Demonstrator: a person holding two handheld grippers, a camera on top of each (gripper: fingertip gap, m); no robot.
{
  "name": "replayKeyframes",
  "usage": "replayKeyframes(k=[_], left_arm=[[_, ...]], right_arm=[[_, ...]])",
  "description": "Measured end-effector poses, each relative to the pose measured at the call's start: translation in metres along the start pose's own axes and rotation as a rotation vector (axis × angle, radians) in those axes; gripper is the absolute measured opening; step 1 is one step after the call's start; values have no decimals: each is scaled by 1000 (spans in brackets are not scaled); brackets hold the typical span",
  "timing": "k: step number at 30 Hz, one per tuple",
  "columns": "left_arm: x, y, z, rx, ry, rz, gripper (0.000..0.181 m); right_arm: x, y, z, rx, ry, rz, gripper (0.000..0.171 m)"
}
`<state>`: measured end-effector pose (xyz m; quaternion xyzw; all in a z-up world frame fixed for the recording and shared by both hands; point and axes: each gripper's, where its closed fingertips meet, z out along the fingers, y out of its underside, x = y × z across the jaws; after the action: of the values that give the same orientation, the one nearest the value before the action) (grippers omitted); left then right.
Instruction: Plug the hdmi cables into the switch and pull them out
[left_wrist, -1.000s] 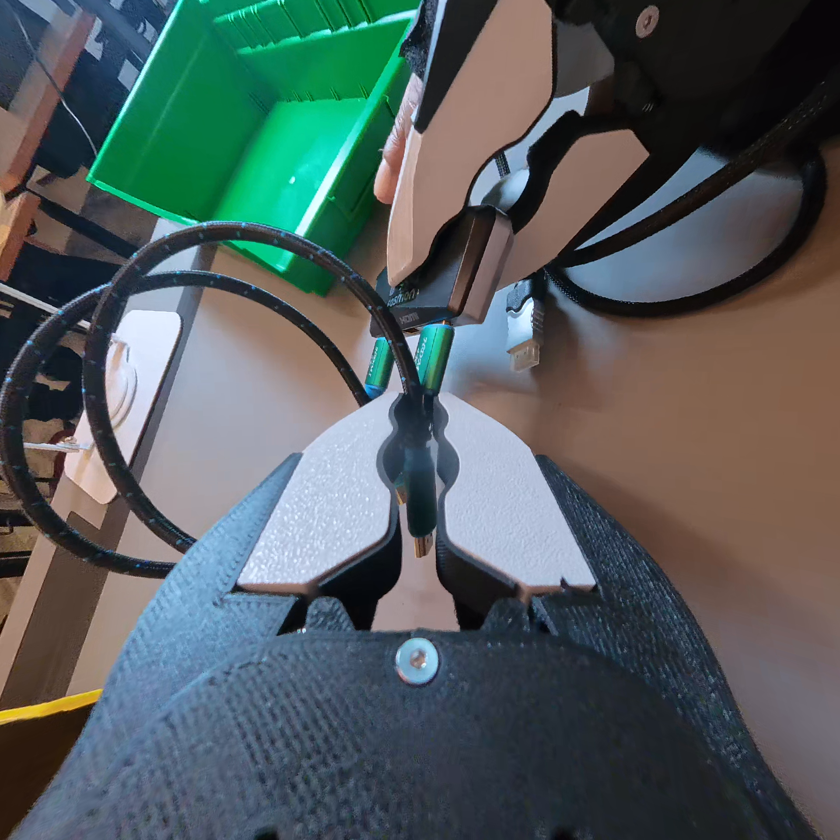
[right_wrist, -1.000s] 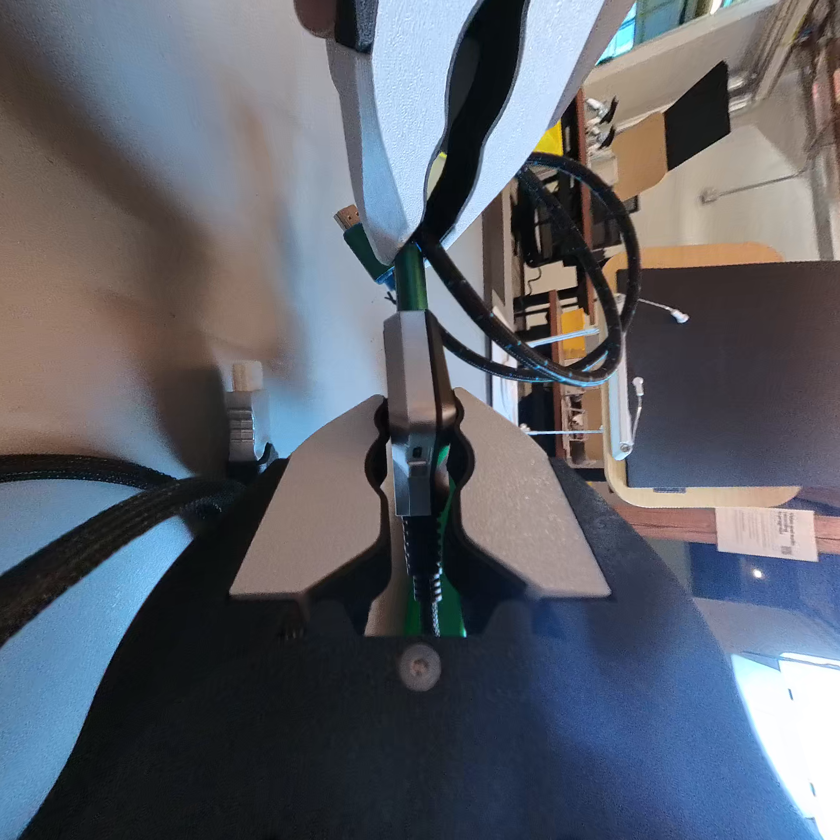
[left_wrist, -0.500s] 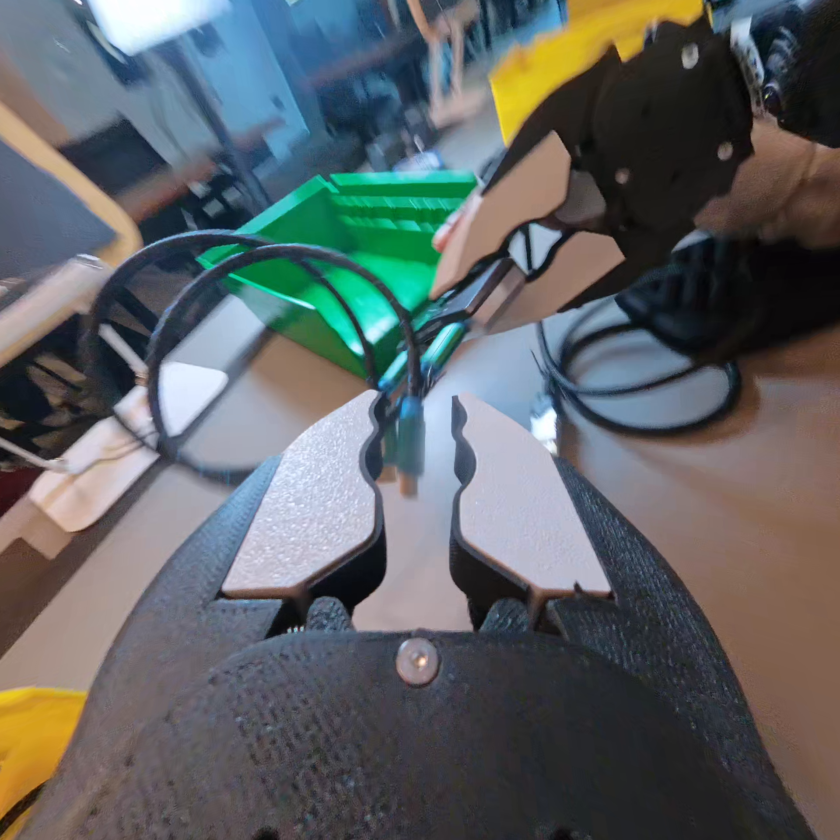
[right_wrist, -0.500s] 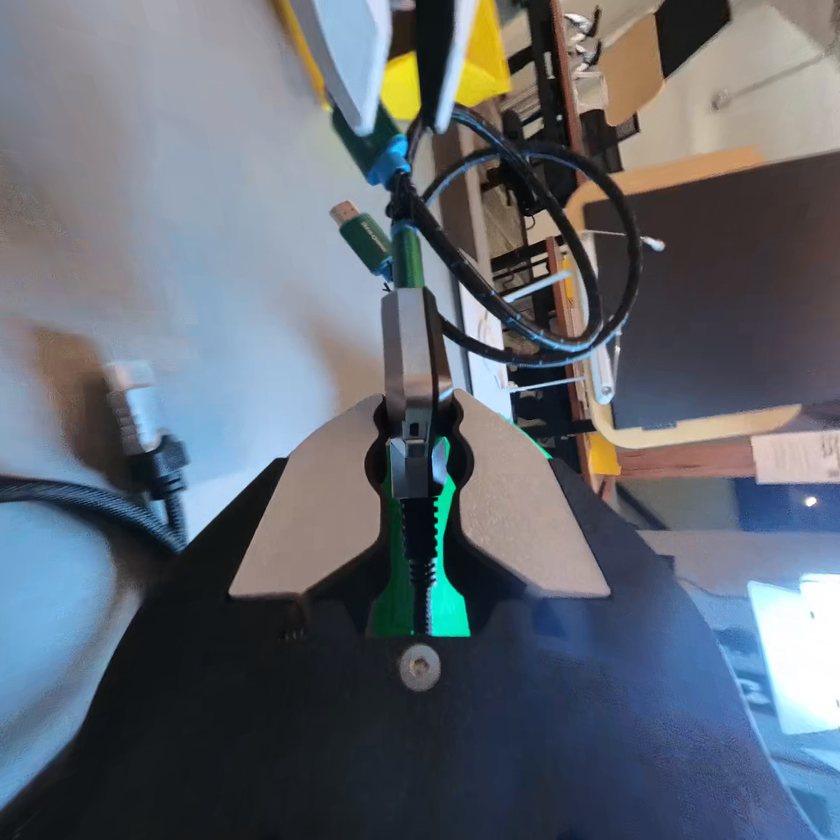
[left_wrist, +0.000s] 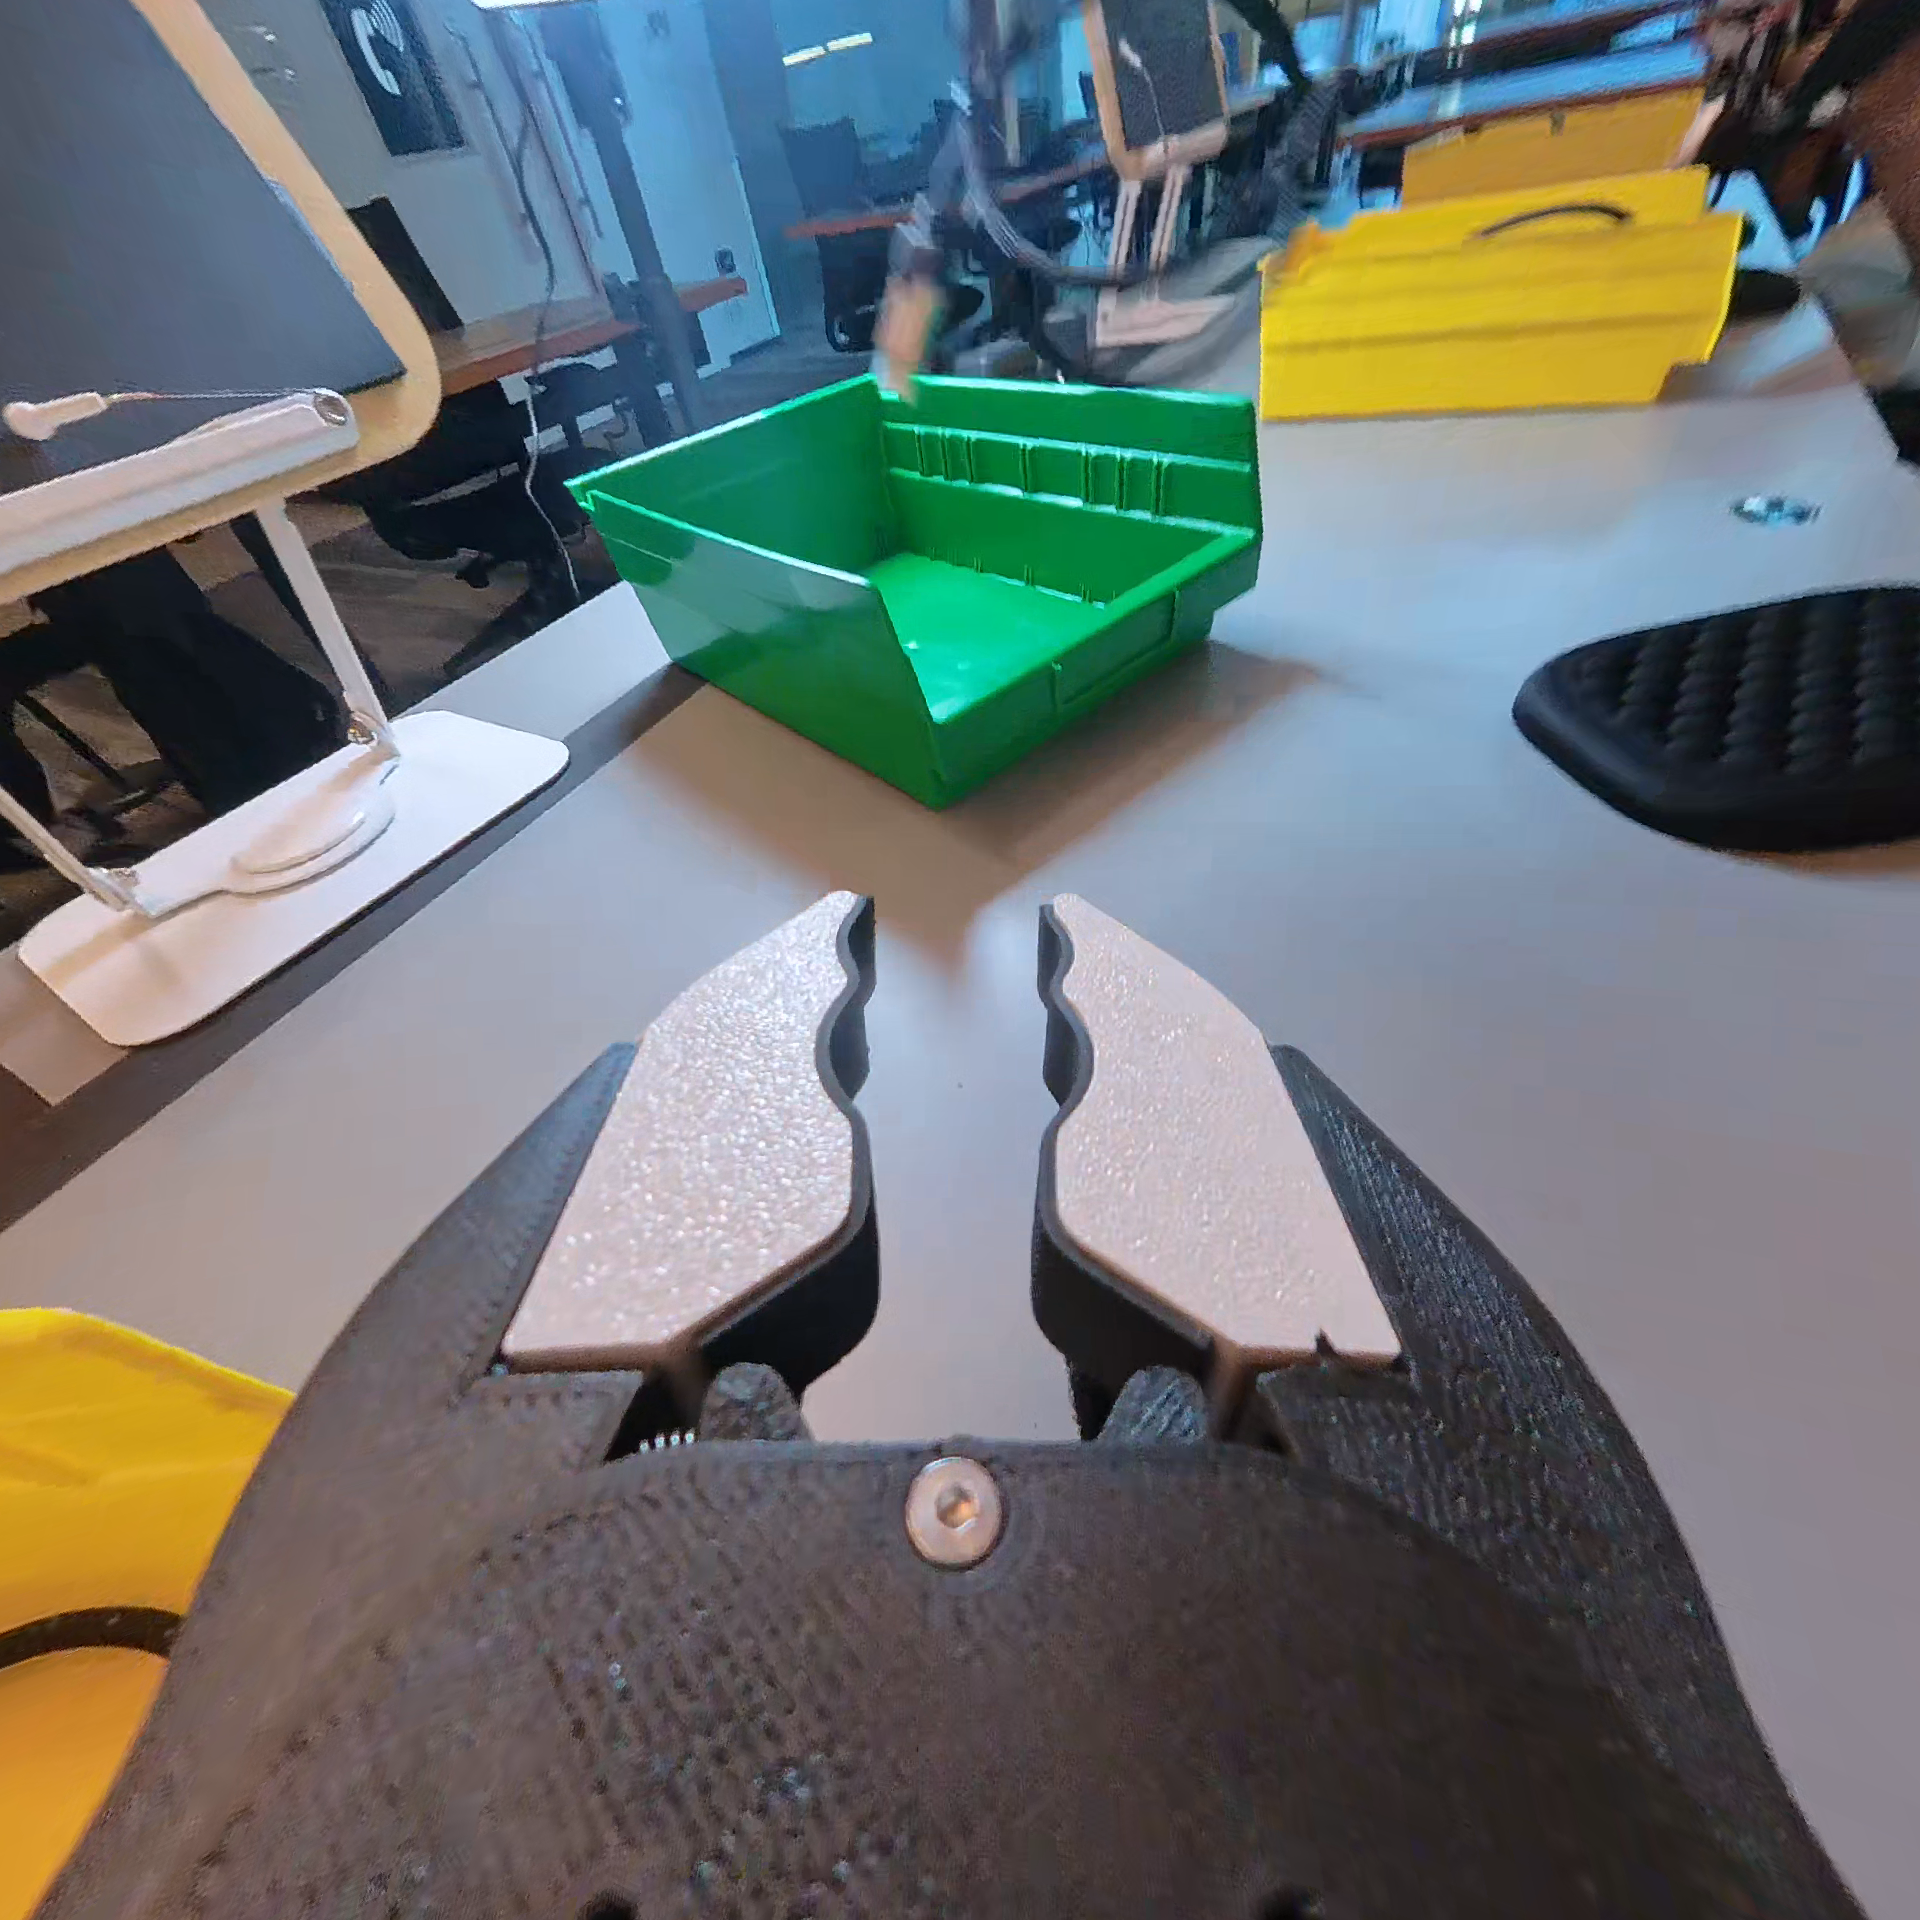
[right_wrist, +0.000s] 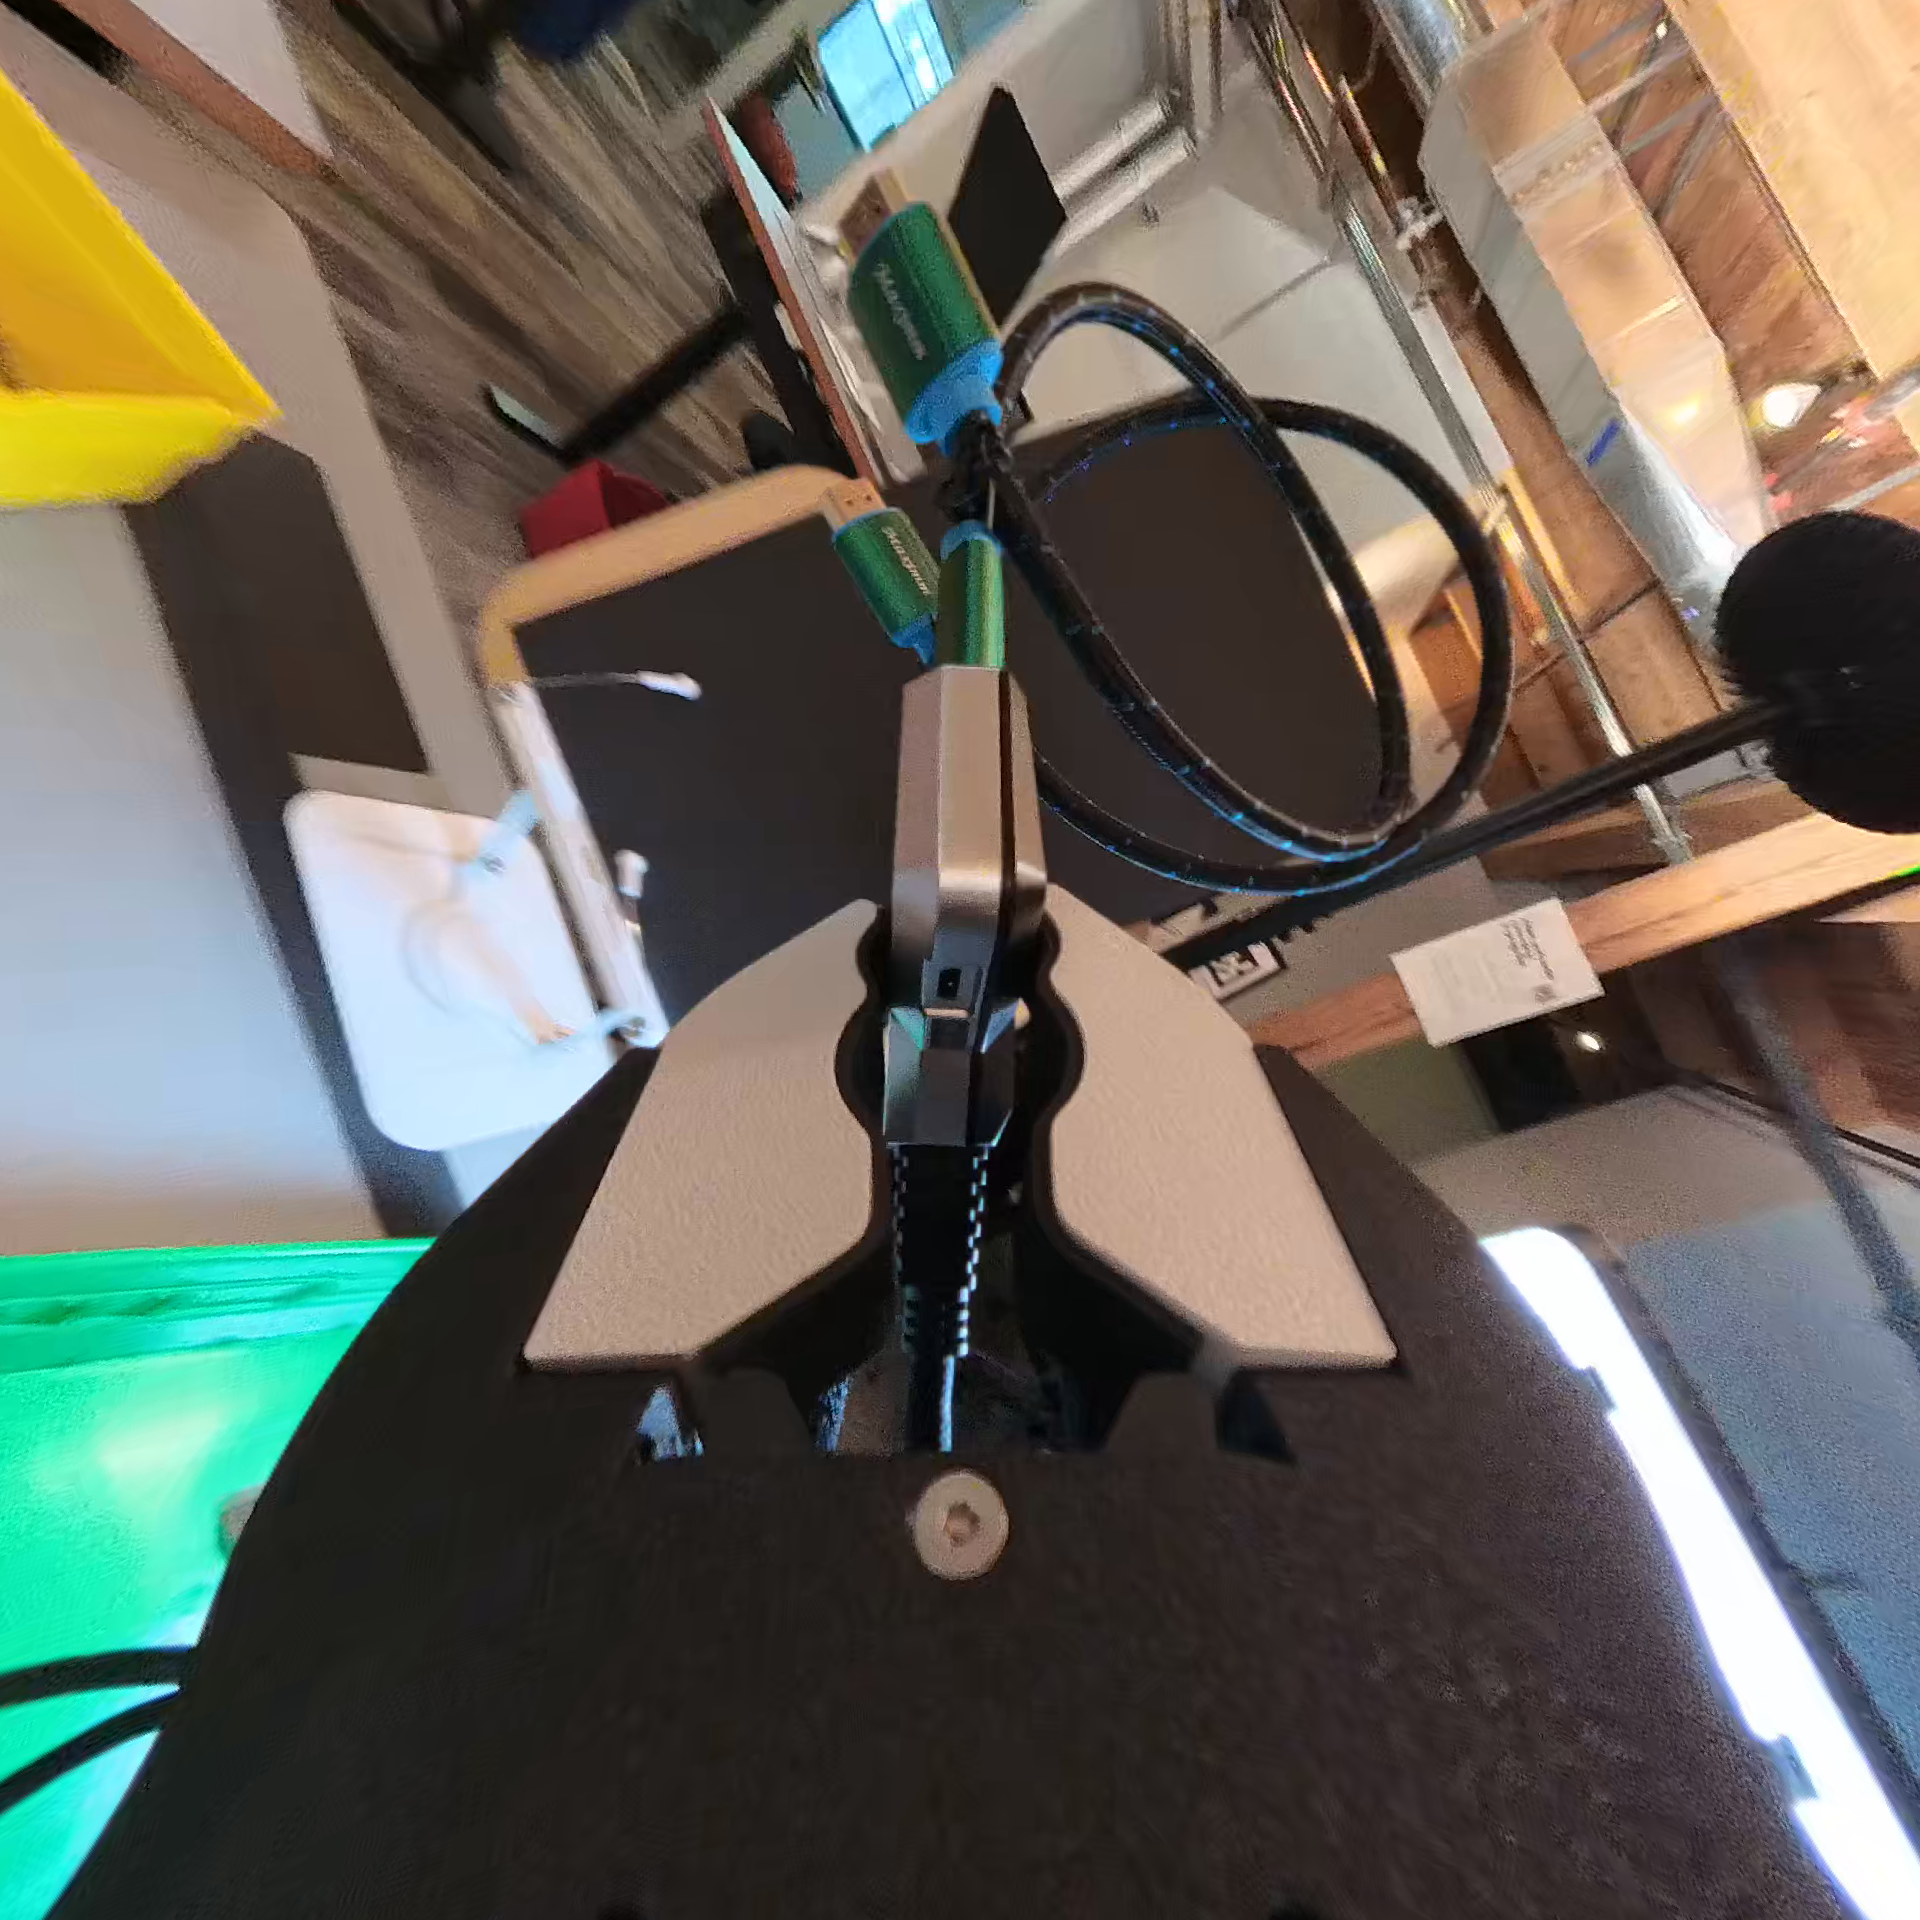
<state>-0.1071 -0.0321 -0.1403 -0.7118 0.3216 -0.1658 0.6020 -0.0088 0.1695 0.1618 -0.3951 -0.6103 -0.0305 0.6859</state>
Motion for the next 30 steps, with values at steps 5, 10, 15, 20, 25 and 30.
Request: replayKeyframes(k=[5, 10, 15, 20, 25, 30], left_arm=[[11, 6, 4, -41, 16, 73, 30], [13, 16, 8, -81, 25, 83, 29], [18, 25, 12, -122, 35, 116, 27], [24, 37, 21, -175, 61, 126, 25], [32, 43, 25, -201, 74, 143, 25], [29, 45, 22, -201, 64, 124, 25]], right_arm=[[12, 76, 36, -99, 103, 15, 22], [-38, 150, 47, -102, 159, 226, 22], [-72, 198, 25, -162, 169, 473, 24], [-131, 247, 5, -508, -26, 525, 22], [-194, 277, 0, -808, -253, 185, 27], [-221, 260, -2, -886, -488, 186, 42]])
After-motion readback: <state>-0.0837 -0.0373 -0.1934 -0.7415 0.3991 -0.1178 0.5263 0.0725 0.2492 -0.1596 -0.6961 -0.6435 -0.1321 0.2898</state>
